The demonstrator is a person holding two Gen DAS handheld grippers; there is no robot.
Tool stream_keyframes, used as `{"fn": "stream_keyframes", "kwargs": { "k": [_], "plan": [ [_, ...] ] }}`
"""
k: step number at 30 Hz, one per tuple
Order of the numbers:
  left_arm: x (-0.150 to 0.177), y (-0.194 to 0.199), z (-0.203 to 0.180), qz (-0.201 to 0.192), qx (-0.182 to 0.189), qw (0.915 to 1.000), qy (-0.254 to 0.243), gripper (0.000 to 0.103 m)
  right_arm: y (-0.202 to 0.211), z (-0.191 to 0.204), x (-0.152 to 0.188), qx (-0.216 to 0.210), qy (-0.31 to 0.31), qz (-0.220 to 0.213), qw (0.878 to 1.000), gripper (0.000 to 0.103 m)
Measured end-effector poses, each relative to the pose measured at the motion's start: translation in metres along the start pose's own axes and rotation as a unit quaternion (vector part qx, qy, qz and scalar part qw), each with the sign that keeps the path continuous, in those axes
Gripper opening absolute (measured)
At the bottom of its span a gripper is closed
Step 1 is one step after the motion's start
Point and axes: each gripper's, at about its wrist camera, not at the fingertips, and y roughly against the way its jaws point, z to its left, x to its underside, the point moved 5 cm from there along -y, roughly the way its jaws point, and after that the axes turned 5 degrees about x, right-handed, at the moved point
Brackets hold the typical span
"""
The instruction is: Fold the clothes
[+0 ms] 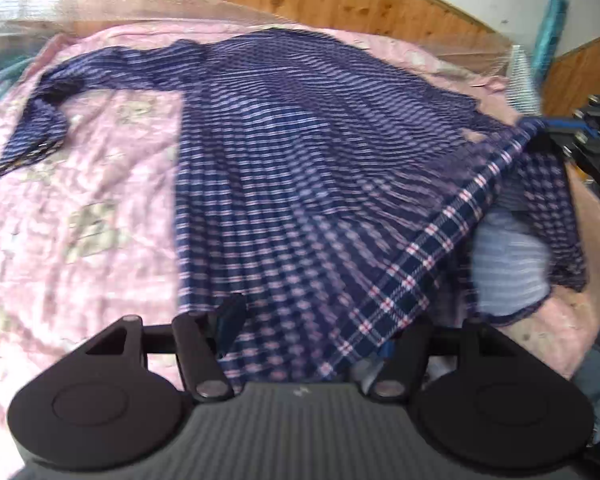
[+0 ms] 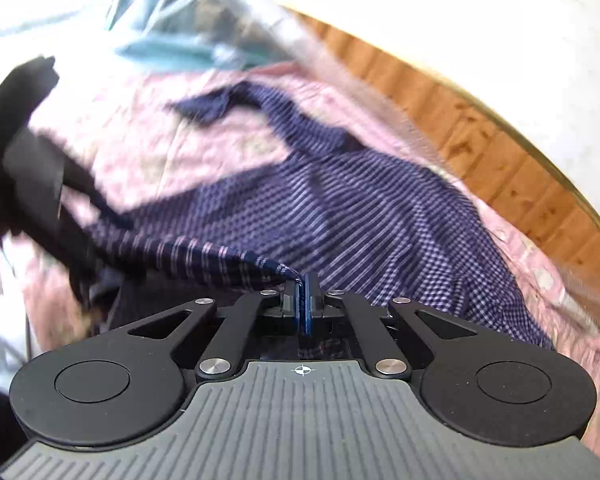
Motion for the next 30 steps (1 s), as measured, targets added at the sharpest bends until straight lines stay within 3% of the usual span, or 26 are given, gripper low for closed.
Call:
{"fn": "stream_keyframes", "kwargs": {
  "k": [1,2,3,4,5,6,8,9,12,15,17,19,23,24,25,26,27,30],
  "plan": [
    [-0.003,0.002,-0.001,-0.003,-0.009,0.9999,-0.007,0.063,0.003,-0.005,-0.002,-0.001,-0.016,-0.004,1.000,0.000],
    [-0.006,0.003,-0.003,-0.007,-0.017,0.9997,-0.014,0.055,0.007,-0.009,-0.004,-0.004,-0.029,-0.008,1.000,0.000],
    [-0.009,0.005,-0.004,-0.010,-0.026,0.9994,-0.021,0.017,0.011,-0.012,-0.004,-0.001,-0.039,-0.009,0.999,0.000],
    [-0.011,0.007,-0.006,-0.013,-0.035,0.9989,-0.028,0.002,0.012,-0.016,0.001,0.014,-0.044,-0.006,0.999,0.000],
    [-0.016,0.012,-0.005,-0.023,-0.038,0.9987,-0.024,0.001,0.013,-0.019,0.005,0.029,-0.049,-0.003,0.998,0.008],
    [-0.025,0.025,0.002,-0.041,-0.030,0.9987,0.004,0.001,0.014,-0.021,0.013,0.045,-0.053,0.002,0.998,0.032],
    [-0.042,0.049,0.018,-0.066,-0.007,0.9959,0.061,0.001,0.009,-0.014,0.042,0.073,-0.042,0.024,0.996,0.064],
    [-0.051,0.060,0.025,-0.076,0.004,0.9934,0.086,0.001,0.004,-0.009,0.057,0.085,-0.033,0.036,0.995,0.069],
    [-0.071,0.079,0.042,-0.087,0.023,0.9879,0.126,0.001,-0.009,0.014,0.095,0.107,0.002,0.077,0.991,0.073],
    [-0.082,0.090,0.054,-0.093,0.040,0.9828,0.154,0.001,-0.016,0.034,0.118,0.123,0.029,0.094,0.987,0.077],
    [-0.088,0.094,0.058,-0.094,0.047,0.9817,0.159,0.001,-0.020,0.037,0.125,0.163,0.050,0.093,0.981,0.078],
    [-0.093,0.098,0.061,-0.094,0.050,0.9811,0.162,0.001,-0.024,0.037,0.132,0.204,0.064,0.093,0.972,0.078],
    [-0.094,0.107,0.058,-0.097,0.044,0.9847,0.138,0.001,-0.018,0.003,0.151,0.267,-0.002,0.117,0.957,0.065],
    [-0.093,0.107,0.057,-0.094,0.042,0.9863,0.129,0.002,-0.014,-0.007,0.159,0.270,-0.027,0.127,0.954,0.050],
    [-0.092,0.107,0.056,-0.088,0.037,0.9886,0.116,0.002,-0.009,-0.016,0.167,0.266,-0.060,0.134,0.953,0.041],
    [-0.089,0.105,0.054,-0.078,0.028,0.9918,0.097,0.002,-0.003,-0.026,0.173,0.262,-0.097,0.139,0.950,0.019],
    [-0.084,0.100,0.051,-0.063,0.014,0.9956,0.068,0.002,0.006,-0.036,0.177,0.258,-0.137,0.135,0.947,0.010],
    [-0.059,0.084,0.039,-0.016,-0.043,0.9981,-0.042,0.002,0.040,-0.061,0.179,0.248,-0.252,0.104,0.930,0.005]
  ]
}}
